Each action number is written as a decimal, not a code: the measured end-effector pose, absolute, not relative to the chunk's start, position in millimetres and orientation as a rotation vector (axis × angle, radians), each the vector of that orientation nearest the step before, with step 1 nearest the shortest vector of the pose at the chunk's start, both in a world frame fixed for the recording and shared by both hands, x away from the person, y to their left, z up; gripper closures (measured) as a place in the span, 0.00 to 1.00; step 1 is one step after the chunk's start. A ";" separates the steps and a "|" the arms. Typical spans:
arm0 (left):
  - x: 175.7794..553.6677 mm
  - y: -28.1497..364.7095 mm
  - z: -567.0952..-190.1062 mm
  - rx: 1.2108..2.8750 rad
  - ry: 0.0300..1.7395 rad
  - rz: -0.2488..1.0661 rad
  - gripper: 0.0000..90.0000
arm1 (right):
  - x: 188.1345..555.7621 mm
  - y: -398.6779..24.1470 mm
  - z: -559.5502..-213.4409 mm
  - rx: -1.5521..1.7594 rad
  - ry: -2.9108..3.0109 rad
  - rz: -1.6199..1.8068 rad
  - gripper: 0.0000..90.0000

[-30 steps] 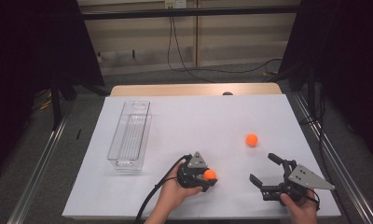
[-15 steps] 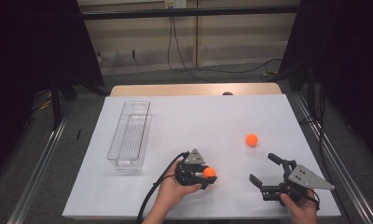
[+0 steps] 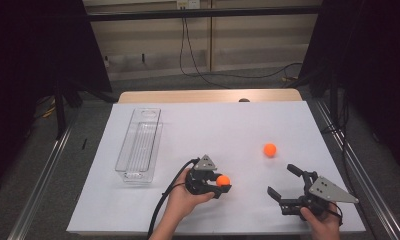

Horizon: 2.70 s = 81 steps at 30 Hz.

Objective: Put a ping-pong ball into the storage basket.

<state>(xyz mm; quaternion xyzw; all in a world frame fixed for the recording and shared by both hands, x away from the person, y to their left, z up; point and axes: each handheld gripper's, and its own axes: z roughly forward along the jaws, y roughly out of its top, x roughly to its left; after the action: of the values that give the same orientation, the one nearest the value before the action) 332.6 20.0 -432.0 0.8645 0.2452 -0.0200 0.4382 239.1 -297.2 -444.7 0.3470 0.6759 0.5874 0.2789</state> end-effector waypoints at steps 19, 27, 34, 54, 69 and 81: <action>342.2 24.9 -419.8 2.128 0.635 -0.063 0.56 | 240.1 -297.4 -445.4 0.934 1.817 1.571 0.02; 345.1 26.2 -418.1 2.126 0.645 -0.072 0.56 | 240.4 -297.5 -445.6 0.940 1.814 1.567 0.02; 348.1 25.5 -414.0 2.124 0.641 -0.074 0.56 | 240.5 -297.4 -445.8 0.943 1.810 1.567 0.01; 355.4 29.4 -404.3 2.125 0.652 -0.081 0.56 | 241.7 -297.3 -446.3 0.962 1.801 1.565 0.01; 361.8 30.7 -395.0 2.113 0.666 -0.068 0.56 | 241.2 -297.5 -445.9 0.962 1.798 1.570 0.01; 365.3 34.1 -388.8 2.102 0.680 -0.056 0.56 | 241.6 -297.3 -445.8 0.958 1.800 1.567 0.01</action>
<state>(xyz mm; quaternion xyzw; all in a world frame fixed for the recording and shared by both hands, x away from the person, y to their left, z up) 365.3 34.1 -388.8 0.8499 0.2748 -0.0226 0.4490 241.6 -297.3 -445.8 0.3574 0.6719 0.5846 0.2812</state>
